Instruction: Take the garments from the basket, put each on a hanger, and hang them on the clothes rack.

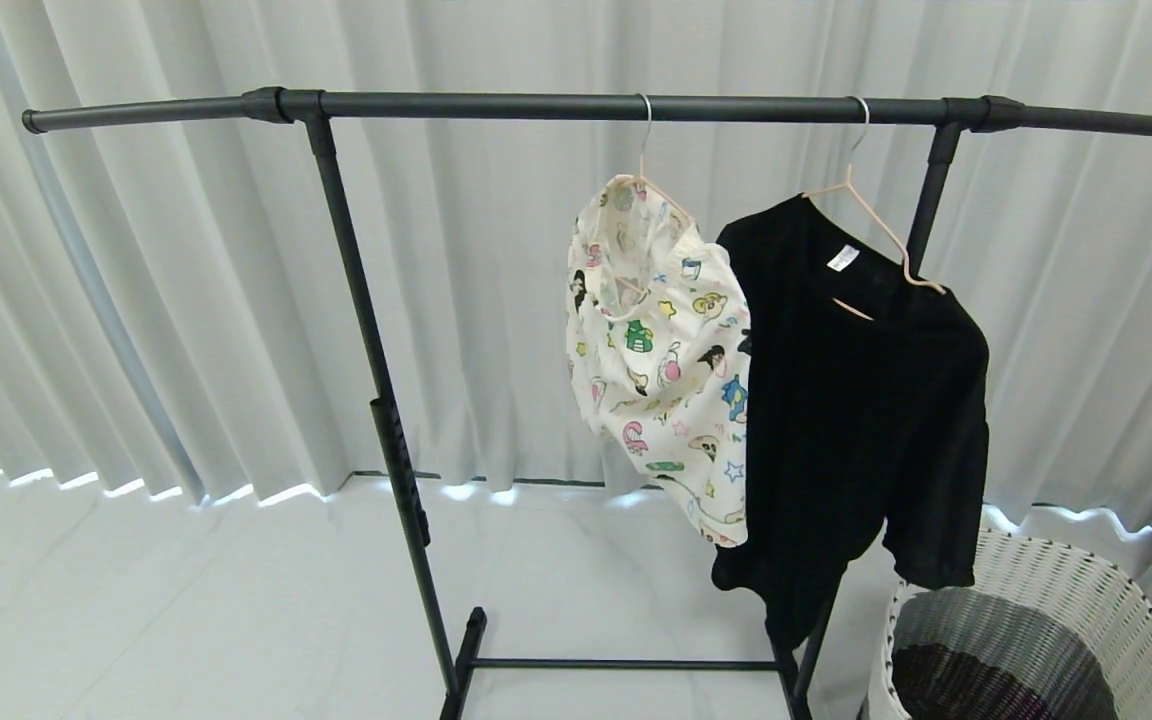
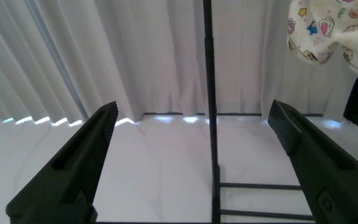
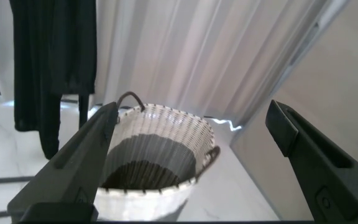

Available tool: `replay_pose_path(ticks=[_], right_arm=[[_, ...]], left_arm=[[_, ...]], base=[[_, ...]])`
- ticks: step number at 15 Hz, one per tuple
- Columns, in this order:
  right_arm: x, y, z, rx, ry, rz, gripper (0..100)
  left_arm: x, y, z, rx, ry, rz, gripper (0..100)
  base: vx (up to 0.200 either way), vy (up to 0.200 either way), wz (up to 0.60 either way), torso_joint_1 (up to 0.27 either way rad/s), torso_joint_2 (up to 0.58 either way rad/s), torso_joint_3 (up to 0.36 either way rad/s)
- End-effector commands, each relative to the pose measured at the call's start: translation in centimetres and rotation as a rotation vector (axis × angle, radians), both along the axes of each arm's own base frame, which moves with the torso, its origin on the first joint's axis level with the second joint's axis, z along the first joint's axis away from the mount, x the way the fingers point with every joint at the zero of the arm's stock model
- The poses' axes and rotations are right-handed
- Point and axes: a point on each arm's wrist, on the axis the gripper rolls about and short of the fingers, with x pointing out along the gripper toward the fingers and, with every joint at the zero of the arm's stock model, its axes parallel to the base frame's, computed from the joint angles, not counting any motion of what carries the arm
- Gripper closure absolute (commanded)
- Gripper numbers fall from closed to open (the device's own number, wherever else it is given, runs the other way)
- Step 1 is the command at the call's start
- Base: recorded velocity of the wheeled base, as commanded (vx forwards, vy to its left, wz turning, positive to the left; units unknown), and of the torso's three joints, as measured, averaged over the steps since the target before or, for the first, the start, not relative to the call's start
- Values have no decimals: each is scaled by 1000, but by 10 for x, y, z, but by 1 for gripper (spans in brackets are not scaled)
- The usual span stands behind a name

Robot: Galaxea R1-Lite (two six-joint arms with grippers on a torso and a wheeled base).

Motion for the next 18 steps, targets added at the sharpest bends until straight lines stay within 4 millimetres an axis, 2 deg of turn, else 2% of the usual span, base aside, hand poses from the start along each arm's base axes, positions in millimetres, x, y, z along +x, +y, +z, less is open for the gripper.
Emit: replay_pose_path(ticks=[1,9,14,16,18], right_arm=[[0,0,0,-1,1,0,0],[0,0,0,52,-9,-2,0],[0,0,0,68,-10,7,0],[0,0,-1,85,-10,24,0],[1,3,-3,150,4,137,0]], left_arm=[[0,0,0,0,0,-1,0],[0,0,0,-23,-2,-3,0],[0,-2,0,-44,-2,-85,0],[0,-2,0,-212,-9,-87,0],[0,-2,1,-306,-16,-85,0]], base=[[-200,0,0,-12,27,17],[-200,0,0,2,3,3],[0,0,0,0,0,0],[0,0,0,0,0,0],[0,0,0,0,0,0]])
